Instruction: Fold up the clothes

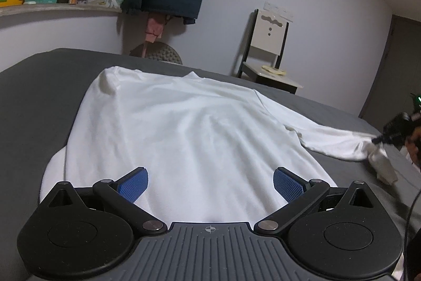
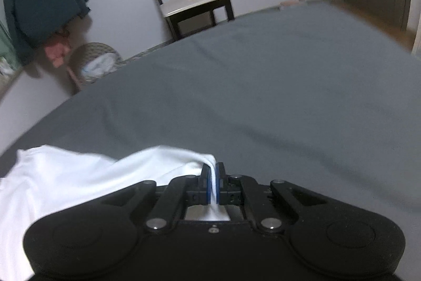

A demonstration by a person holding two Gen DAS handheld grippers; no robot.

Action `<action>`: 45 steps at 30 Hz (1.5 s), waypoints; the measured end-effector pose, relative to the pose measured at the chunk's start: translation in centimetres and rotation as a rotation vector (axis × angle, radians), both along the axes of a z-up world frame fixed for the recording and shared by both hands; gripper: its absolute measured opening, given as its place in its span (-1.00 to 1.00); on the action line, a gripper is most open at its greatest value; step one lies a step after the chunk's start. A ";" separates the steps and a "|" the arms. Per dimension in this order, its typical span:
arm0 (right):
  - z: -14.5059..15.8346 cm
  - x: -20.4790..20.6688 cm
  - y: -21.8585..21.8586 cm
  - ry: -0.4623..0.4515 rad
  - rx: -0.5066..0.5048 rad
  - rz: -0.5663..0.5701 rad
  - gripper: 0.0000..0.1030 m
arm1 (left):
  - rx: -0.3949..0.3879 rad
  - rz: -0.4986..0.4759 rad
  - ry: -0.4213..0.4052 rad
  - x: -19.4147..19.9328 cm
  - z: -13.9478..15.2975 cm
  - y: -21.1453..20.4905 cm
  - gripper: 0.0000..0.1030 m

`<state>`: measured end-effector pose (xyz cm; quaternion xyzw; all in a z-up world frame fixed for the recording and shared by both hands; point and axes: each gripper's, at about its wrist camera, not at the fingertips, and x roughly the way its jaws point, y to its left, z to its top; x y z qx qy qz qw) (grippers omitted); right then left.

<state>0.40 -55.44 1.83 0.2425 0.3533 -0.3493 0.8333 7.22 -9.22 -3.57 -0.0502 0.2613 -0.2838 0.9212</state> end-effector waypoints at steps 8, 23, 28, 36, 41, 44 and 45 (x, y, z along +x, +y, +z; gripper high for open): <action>-1.4 4.7 -1.0 0.232 -0.146 0.057 -0.68 | 0.009 -0.003 0.021 0.3 -0.6 0.0 0.99; -1.8 -3.8 0.2 -0.050 0.203 -0.018 -0.61 | -0.023 0.013 0.011 0.3 0.0 0.4 0.99; 1.0 -2.9 1.3 -0.024 0.024 -0.035 -0.89 | -0.024 0.030 0.010 0.4 0.0 0.7 0.99; 1.7 0.9 17.4 0.219 -0.664 0.709 -0.89 | -0.033 0.023 0.018 0.8 -0.3 0.7 0.99; -3.1 -0.7 23.1 0.428 -0.791 0.991 -0.25 | -0.017 0.010 0.021 0.8 -0.5 0.3 0.99; -2.2 -1.4 23.4 0.386 -0.806 0.937 -0.17 | -0.015 0.011 0.016 0.7 -0.3 0.3 0.99; -1.9 -1.6 23.5 0.372 -0.810 0.919 -0.11 | -0.016 0.011 0.017 0.7 -0.3 0.3 0.99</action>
